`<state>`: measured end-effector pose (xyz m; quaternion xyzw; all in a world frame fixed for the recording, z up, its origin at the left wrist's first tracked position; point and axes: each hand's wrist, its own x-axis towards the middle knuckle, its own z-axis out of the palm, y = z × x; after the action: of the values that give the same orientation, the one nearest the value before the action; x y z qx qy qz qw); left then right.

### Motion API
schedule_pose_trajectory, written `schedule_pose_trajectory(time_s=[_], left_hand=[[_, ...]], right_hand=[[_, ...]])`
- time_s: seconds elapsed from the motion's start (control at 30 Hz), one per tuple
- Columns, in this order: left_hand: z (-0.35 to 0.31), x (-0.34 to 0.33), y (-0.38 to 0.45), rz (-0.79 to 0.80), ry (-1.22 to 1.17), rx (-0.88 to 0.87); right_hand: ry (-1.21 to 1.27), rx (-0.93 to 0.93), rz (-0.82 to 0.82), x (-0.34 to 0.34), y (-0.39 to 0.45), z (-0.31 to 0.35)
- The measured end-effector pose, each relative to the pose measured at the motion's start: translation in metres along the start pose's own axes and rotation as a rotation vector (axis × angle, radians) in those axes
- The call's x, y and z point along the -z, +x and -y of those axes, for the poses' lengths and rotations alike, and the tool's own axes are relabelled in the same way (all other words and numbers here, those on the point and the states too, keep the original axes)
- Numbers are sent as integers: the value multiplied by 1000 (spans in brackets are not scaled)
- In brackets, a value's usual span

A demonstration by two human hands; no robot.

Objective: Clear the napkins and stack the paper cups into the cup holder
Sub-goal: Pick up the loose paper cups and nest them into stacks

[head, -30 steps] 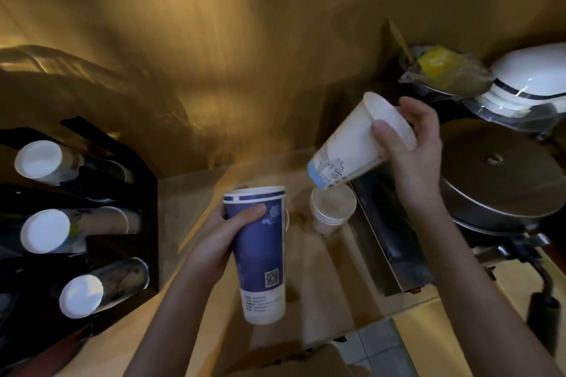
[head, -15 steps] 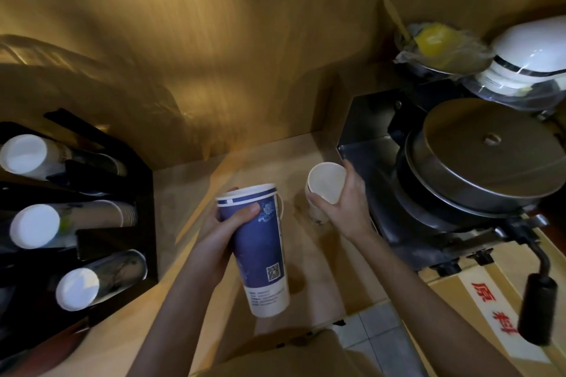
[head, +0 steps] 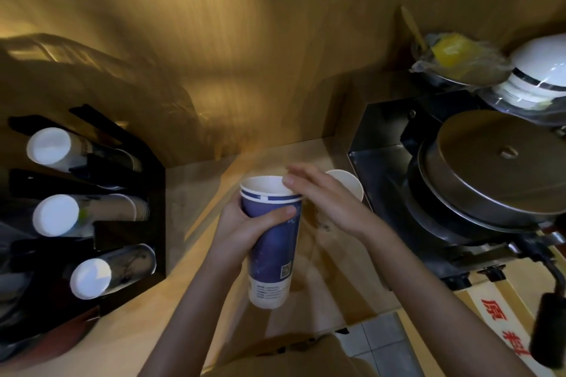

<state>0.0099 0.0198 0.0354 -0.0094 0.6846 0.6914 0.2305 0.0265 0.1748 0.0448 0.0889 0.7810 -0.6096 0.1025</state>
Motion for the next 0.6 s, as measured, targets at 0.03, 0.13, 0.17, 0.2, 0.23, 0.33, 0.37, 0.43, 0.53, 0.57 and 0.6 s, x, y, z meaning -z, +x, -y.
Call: schedule_pose_trajectory(time_s=[0.03, 0.13, 0.17, 0.2, 0.23, 0.33, 0.37, 0.43, 0.53, 0.57, 0.6], left_hand=[[-1, -1, -2, -3, 27, -22], [-4, 0, -6, -17, 45, -61], [-5, 1, -7, -10, 39, -62], [-7, 3, -8, 1, 27, -60], [-7, 5, -8, 13, 9, -57], [-8, 12, -11, 41, -65, -43], [-7, 14, -12, 56, -110, -32], [-5, 17, -15, 97, -214, 18], [0, 21, -19, 153, -254, 79], [2, 22, -21, 161, -252, 87], [3, 23, -22, 161, -255, 95]], right_hand=[[-6, 9, 42, -5, -2, 3], [0, 67, 4, -13, -2, 8], [18, 83, -21, -14, -1, 9], [15, 101, -44, -15, -1, 10], [-5, 124, -66, -16, 0, 12], [-19, 164, -87, -18, 4, 17], [-9, 170, -76, -19, 6, 20], [32, 178, -47, -18, 10, 25], [99, 180, -63, -14, 17, 35], [107, 185, -90, -10, 19, 39], [109, 190, -117, -7, 22, 43]])
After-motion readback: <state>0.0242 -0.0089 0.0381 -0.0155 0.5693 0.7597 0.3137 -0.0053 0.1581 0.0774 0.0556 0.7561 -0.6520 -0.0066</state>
